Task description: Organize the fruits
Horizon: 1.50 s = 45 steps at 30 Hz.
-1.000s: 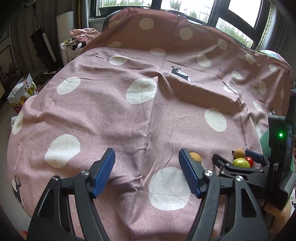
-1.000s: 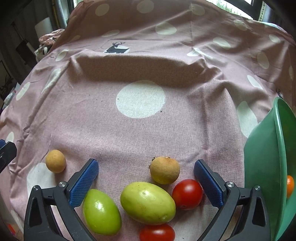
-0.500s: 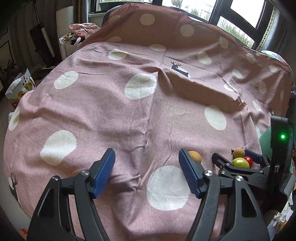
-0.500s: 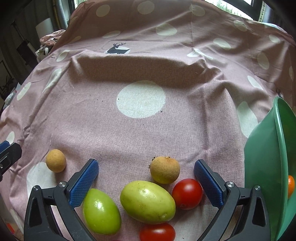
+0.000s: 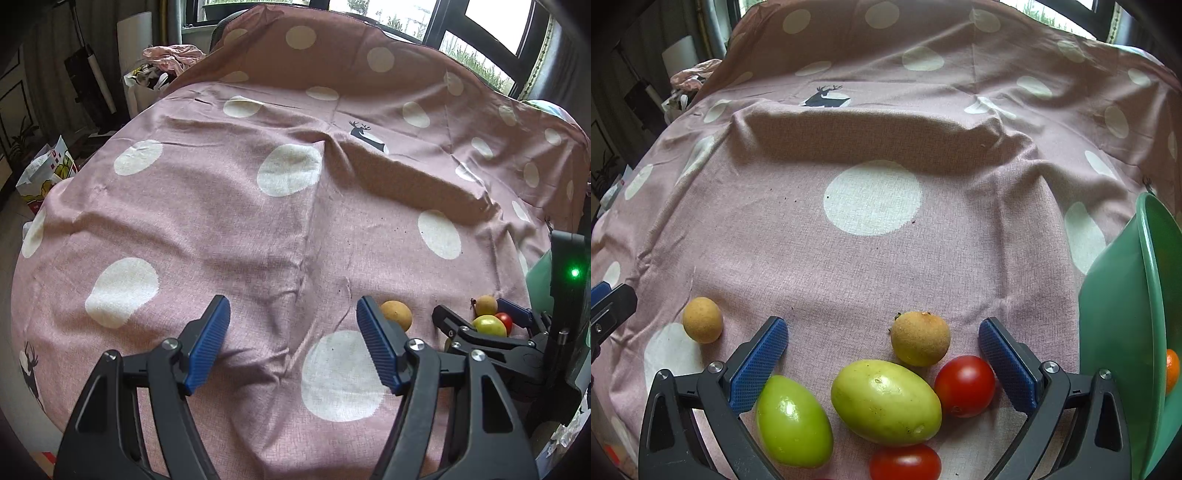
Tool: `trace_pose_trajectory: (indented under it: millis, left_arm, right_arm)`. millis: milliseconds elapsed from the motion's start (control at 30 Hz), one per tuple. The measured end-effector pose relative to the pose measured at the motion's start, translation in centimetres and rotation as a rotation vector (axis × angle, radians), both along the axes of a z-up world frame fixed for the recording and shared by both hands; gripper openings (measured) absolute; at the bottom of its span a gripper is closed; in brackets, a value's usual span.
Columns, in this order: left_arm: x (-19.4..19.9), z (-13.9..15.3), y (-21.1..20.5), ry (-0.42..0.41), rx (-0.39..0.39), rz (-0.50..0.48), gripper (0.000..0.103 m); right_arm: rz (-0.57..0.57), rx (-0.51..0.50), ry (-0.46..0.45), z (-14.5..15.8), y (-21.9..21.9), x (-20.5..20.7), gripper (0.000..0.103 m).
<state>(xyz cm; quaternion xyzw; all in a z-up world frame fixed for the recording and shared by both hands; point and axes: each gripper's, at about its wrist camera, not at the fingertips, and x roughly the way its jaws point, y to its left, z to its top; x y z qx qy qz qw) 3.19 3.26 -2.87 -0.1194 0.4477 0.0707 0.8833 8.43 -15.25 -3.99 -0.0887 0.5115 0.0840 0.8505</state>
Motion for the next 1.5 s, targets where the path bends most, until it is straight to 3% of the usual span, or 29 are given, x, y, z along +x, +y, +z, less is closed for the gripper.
trace_pose_trajectory:
  millis: [1500]
  left_arm:
    - [-0.80,0.52,-0.21,-0.026,-0.042,-0.032,0.071]
  right_arm:
    - [-0.001,-0.001,0.002,0.05,0.03,0.01,0.102]
